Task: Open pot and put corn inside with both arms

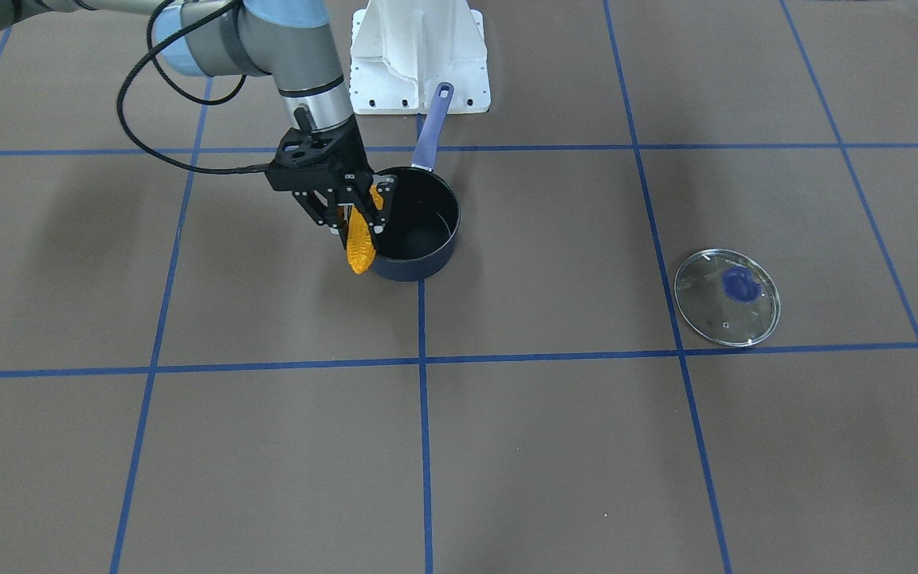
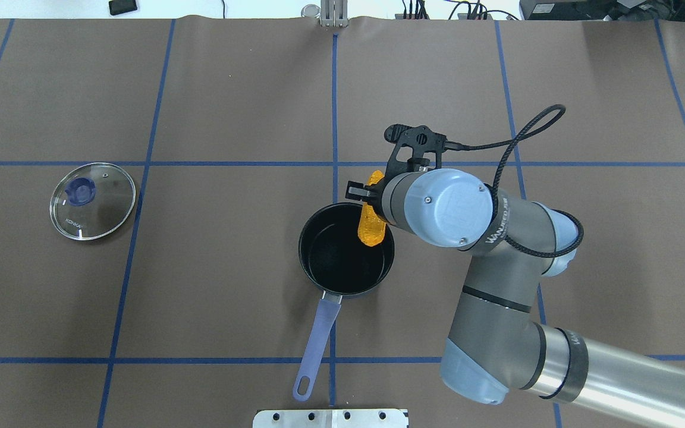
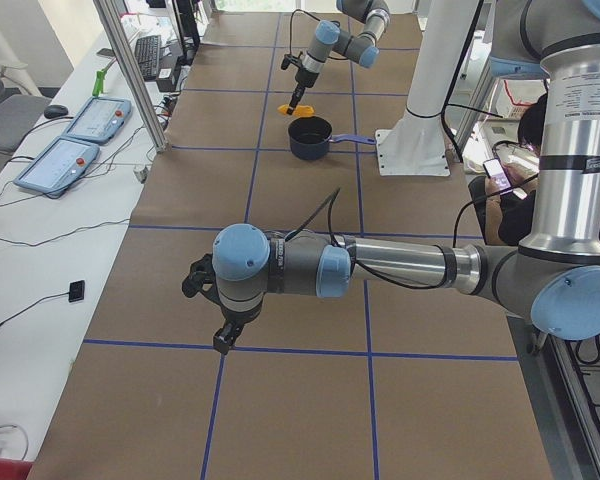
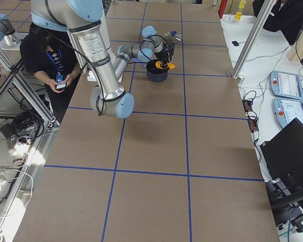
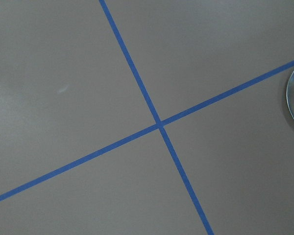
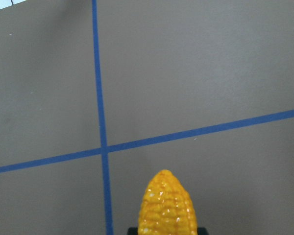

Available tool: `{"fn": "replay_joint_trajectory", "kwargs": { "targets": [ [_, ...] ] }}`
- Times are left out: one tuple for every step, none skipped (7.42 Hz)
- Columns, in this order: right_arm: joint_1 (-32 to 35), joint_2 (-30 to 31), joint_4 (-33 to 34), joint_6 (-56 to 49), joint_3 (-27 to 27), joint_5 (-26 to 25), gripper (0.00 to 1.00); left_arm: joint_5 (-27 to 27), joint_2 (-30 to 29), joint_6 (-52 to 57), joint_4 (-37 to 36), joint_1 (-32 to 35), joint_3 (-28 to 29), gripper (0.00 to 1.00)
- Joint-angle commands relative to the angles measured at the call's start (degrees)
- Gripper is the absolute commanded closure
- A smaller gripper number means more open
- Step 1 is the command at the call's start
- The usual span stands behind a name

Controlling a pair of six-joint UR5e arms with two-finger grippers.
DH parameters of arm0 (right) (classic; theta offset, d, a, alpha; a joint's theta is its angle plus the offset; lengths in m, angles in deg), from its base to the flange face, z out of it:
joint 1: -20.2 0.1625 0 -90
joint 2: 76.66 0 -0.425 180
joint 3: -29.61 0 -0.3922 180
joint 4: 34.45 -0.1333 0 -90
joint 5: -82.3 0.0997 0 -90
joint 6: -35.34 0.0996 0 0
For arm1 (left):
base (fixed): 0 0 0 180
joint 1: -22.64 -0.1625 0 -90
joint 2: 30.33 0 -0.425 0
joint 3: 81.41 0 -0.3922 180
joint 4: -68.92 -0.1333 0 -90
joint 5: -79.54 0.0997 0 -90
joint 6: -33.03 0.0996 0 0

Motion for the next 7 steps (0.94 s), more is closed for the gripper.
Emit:
{"fn": "replay_joint_trajectory", "kwargs": {
  "targets": [
    [-2.81,-1.06,0.31,0.2,-0.89,-1.62,0.0,0.09,0.0,-0.01,1.64,0.0,0.6,0.01],
    [-2.02,-0.97,0.57,-0.15,-0.71,-1.45,0.0,0.0,0.0,-0.01,1.73,0.0,0.51,0.01],
    [1.46,-0.97,0.83,-0.76,-0.19,0.38,0.0,0.0,0.09,0.08,1.73,0.0,0.51,0.01],
    [7.94,-0.88,1.88,-5.12,-0.27,6.75,0.0,0.0,0.09,0.16,1.73,-0.09,0.43,0.01],
    [16.09,-0.36,4.41,-13.17,-0.62,14.91,0.0,0.0,0.09,0.16,1.65,-0.09,0.42,0.01],
    [24.96,0.17,8.44,-26.3,-2.1,24.3,0.0,-0.52,-0.09,-0.1,1.39,-0.18,0.42,0.01],
    [33.06,2.43,12.05,-41.05,-3.34,31.09,0.0,-1.48,-0.52,-0.27,0.86,-0.35,0.51,0.01]
  ]
}}
